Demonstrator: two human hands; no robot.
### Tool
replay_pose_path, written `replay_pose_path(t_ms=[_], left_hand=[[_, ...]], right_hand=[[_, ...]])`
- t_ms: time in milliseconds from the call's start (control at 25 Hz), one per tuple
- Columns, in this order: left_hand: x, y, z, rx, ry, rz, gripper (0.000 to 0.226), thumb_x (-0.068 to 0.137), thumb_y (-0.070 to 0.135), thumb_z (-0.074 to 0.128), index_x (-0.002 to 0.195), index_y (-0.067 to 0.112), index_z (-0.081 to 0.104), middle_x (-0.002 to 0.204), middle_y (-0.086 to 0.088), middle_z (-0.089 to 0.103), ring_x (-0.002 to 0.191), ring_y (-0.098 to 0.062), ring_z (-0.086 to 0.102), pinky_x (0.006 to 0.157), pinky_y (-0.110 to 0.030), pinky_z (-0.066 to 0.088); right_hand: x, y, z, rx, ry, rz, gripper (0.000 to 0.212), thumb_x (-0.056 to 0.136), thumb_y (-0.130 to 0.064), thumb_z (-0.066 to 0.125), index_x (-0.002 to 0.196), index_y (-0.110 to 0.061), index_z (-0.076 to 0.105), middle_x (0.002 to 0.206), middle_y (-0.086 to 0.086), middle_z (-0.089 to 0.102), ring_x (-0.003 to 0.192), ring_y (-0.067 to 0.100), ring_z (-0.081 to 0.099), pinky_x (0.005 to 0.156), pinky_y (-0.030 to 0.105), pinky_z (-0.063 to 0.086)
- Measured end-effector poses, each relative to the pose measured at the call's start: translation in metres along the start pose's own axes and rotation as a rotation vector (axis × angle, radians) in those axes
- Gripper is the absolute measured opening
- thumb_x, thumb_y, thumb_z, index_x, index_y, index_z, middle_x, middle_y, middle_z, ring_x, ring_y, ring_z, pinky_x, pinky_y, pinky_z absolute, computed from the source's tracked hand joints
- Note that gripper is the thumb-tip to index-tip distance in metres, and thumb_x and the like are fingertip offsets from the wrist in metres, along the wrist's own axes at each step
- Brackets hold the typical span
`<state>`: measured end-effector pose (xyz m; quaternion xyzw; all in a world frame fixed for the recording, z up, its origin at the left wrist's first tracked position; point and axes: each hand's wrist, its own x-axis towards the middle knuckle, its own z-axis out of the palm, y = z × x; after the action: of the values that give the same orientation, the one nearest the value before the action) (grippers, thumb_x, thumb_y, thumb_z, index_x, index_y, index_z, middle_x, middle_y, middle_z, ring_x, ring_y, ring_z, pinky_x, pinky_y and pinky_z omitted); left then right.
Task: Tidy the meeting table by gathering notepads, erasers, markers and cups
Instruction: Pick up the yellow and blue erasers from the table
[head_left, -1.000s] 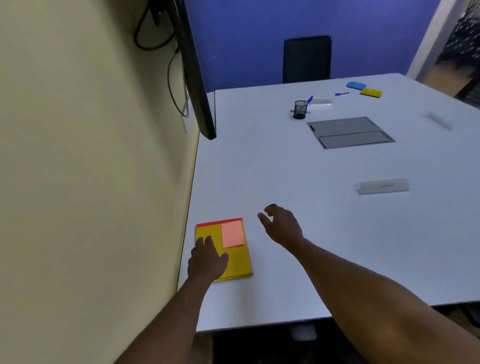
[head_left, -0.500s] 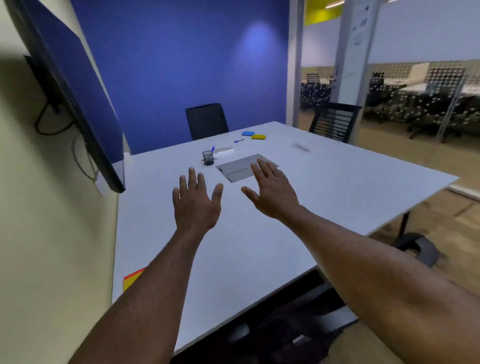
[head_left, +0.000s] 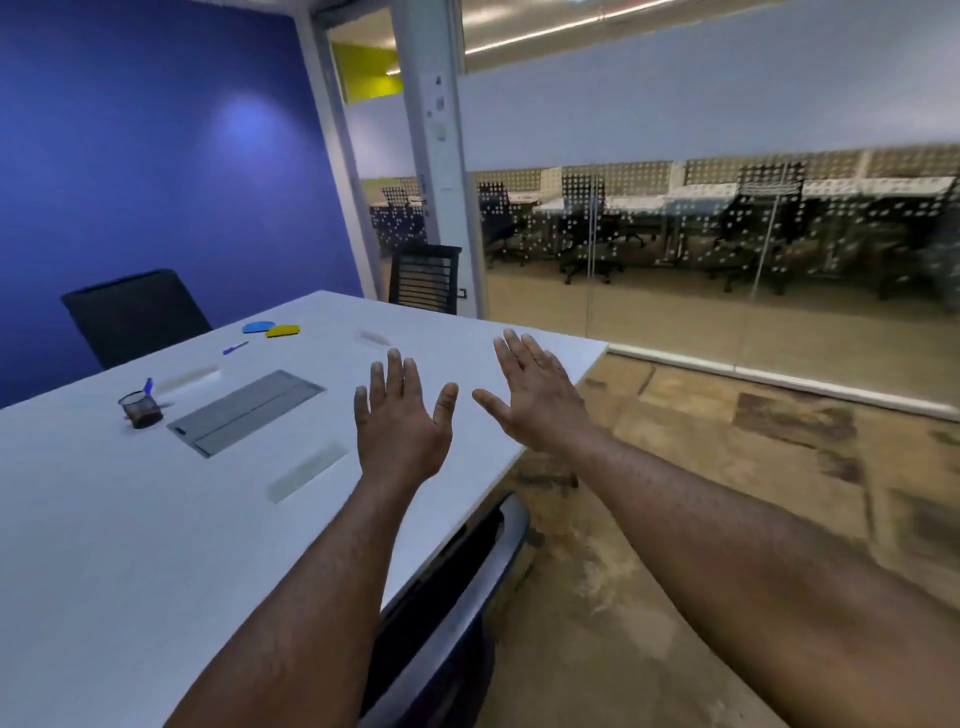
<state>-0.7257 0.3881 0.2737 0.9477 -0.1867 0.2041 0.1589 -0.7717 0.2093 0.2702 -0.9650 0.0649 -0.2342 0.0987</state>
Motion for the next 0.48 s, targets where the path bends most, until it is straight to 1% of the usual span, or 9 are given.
replay_pose_path(t_ms=[80,120,160,200,280,360,400,480], left_hand=[[0.024,0.071,0.042,-0.023,-0.061,0.049,0.086,0.088,0.073,-0.001,0.156,0.022,0.003,0.163,0.003,-0.011,0.15,-0.017,-0.012,0.117,-0.039,-0.013],[0.033,0.096,0.061,-0.026,-0.072,0.076,0.086,0.087,0.074,-0.001,0.156,0.022,0.002,0.163,0.004,-0.013,0.15,-0.017,-0.014,0.115,-0.039,-0.015],[0.047,0.137,0.083,-0.038,-0.08,0.115,0.088,0.085,0.075,-0.003,0.156,0.023,0.001,0.162,0.004,-0.014,0.149,-0.018,-0.014,0.114,-0.038,-0.016],[0.049,0.139,0.087,-0.032,-0.066,0.126,0.089,0.083,0.077,-0.006,0.155,0.024,0.0,0.162,0.004,-0.015,0.149,-0.018,-0.015,0.113,-0.039,-0.017],[0.077,0.194,0.117,-0.077,-0.106,0.143,0.091,0.082,0.077,-0.009,0.155,0.025,-0.001,0.162,0.004,-0.015,0.149,-0.018,-0.015,0.113,-0.039,-0.017],[0.104,0.233,0.147,-0.085,-0.11,0.167,0.089,0.083,0.076,-0.007,0.155,0.024,-0.001,0.162,0.004,-0.015,0.149,-0.018,-0.016,0.114,-0.039,-0.017],[0.106,0.238,0.148,-0.079,-0.096,0.184,0.087,0.085,0.075,-0.006,0.155,0.024,-0.001,0.162,0.004,-0.015,0.149,-0.018,-0.016,0.114,-0.038,-0.017],[0.132,0.268,0.179,-0.091,-0.155,0.206,0.085,0.087,0.073,-0.003,0.155,0.023,-0.001,0.163,0.003,-0.014,0.149,-0.017,-0.016,0.114,-0.038,-0.016]], right_hand=[[0.003,0.079,-0.011,-0.046,-0.008,0.052,0.081,0.092,-0.068,0.02,0.153,-0.021,-0.002,0.163,-0.001,-0.006,0.149,0.016,-0.008,0.119,0.038,-0.002],[0.003,0.107,-0.013,-0.055,-0.007,0.086,0.081,0.091,-0.069,0.02,0.153,-0.021,-0.002,0.163,-0.002,-0.007,0.149,0.016,-0.008,0.118,0.038,-0.004],[0.006,0.154,-0.019,-0.063,-0.021,0.116,0.081,0.091,-0.069,0.02,0.153,-0.021,-0.003,0.163,-0.002,-0.007,0.149,0.016,-0.009,0.118,0.037,-0.005],[0.006,0.161,-0.02,-0.077,-0.047,0.129,0.081,0.092,-0.069,0.021,0.153,-0.021,-0.003,0.163,-0.002,-0.008,0.149,0.016,-0.009,0.118,0.038,-0.005],[0.013,0.227,-0.031,-0.113,-0.064,0.171,0.082,0.092,-0.068,0.023,0.153,-0.02,-0.003,0.163,-0.002,-0.009,0.149,0.015,-0.01,0.12,0.039,-0.003],[0.029,0.276,-0.034,-0.105,-0.067,0.207,0.082,0.092,-0.068,0.024,0.153,-0.02,-0.002,0.163,-0.003,-0.009,0.149,0.015,-0.011,0.121,0.039,-0.002],[0.03,0.284,-0.035,-0.114,-0.061,0.219,0.082,0.092,-0.067,0.024,0.153,-0.021,-0.003,0.163,-0.003,-0.009,0.149,0.015,-0.011,0.121,0.039,-0.002],[0.05,0.324,-0.027,-0.117,-0.062,0.252,0.081,0.092,-0.067,0.024,0.153,-0.02,-0.003,0.163,-0.003,-0.009,0.149,0.015,-0.01,0.121,0.039,-0.002]])
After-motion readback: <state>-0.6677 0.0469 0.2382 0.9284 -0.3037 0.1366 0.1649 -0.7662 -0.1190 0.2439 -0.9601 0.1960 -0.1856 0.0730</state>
